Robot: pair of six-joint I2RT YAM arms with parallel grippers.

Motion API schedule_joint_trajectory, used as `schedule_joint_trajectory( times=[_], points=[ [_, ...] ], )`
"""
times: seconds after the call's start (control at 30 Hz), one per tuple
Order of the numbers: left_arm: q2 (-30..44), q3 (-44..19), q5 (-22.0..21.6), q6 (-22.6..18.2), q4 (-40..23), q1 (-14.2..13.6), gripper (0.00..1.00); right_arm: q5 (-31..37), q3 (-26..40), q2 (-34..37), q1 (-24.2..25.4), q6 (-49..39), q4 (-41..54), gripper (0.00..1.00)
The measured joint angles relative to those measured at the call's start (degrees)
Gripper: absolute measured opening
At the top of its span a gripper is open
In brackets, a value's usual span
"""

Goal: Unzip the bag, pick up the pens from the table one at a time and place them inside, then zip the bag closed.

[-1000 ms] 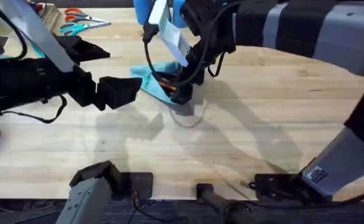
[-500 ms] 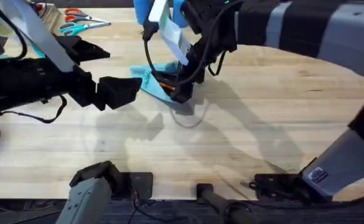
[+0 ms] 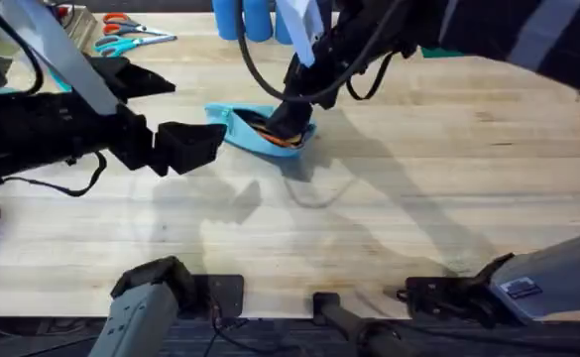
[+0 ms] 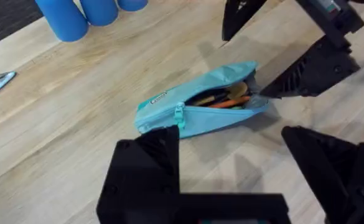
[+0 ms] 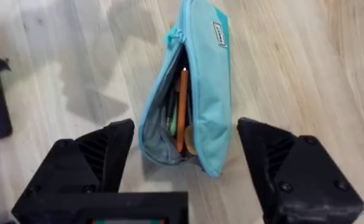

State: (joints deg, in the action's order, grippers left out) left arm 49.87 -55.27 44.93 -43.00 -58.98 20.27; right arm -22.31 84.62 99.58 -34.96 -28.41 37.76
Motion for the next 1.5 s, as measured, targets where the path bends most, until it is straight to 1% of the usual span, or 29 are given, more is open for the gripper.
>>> schedule_joint_trajectory(
  times=[0.13, 0.3, 0.43, 0.6, 0.7, 0.83, 1.0, 1.07, 1.27, 1.4, 1.5],
  points=[
    [0.0, 0.0, 0.0, 0.0, 0.0, 0.0, 0.993, 0.0, 0.0, -0.82, 0.0, 4.23, -0.11, 0.998],
    [0.0, 0.0, 0.0, 0.0, 0.0, 0.0, 0.993, 0.0, 0.0, -1.38, 0.0, 11.59, -1.2, 0.998],
    [0.0, 0.0, 0.0, 0.0, 0.0, 0.0, 0.993, 0.46, 0.0, -1.6, 0.0, 20.46, -2.57, 0.998],
    [0.0, 0.0, 0.0, 0.0, 0.0, 0.0, 0.993, 2.73, 0.0, -1.6, 0.0, 33.03, -2.62, 0.998],
    [0.0, 0.0, 0.0, 0.0, 0.0, 0.0, 0.993, 3.38, 0.0, -1.6, 0.0, 37.39, -2.59, 0.998],
    [0.0, 0.0, 0.0, 0.0, 0.0, 0.0, 0.993, 3.54, 0.0, -1.6, 0.0, 40.17, -2.6, 0.998],
    [0.0, 0.0, 0.0, -0.39, 0.0, 0.0, 0.993, 3.69, 0.0, -1.6, 0.0, 41.49, -2.58, 0.998],
    [0.0, 0.0, -0.26, -1.43, 0.0, 0.0, 0.993, 3.69, 0.0, -1.6, 0.0, 41.73, -2.58, 0.998],
    [0.0, 0.0, -3.24, -4.8, 0.0, 0.0, 0.993, 3.69, 0.0, -1.6, 0.0, 41.95, -1.98, 0.998],
    [0.03, 0.0, -4.24, -8.31, 0.0, 0.03, 0.993, 3.69, 0.0, -1.6, 0.0, 42.1, -1.73, 0.998],
    [0.61, 0.0, -4.26, -10.49, -0.02, 1.24, 0.993, 3.69, 0.0, -1.6, 0.0, 42.1, -1.73, 0.998]
  ],
)
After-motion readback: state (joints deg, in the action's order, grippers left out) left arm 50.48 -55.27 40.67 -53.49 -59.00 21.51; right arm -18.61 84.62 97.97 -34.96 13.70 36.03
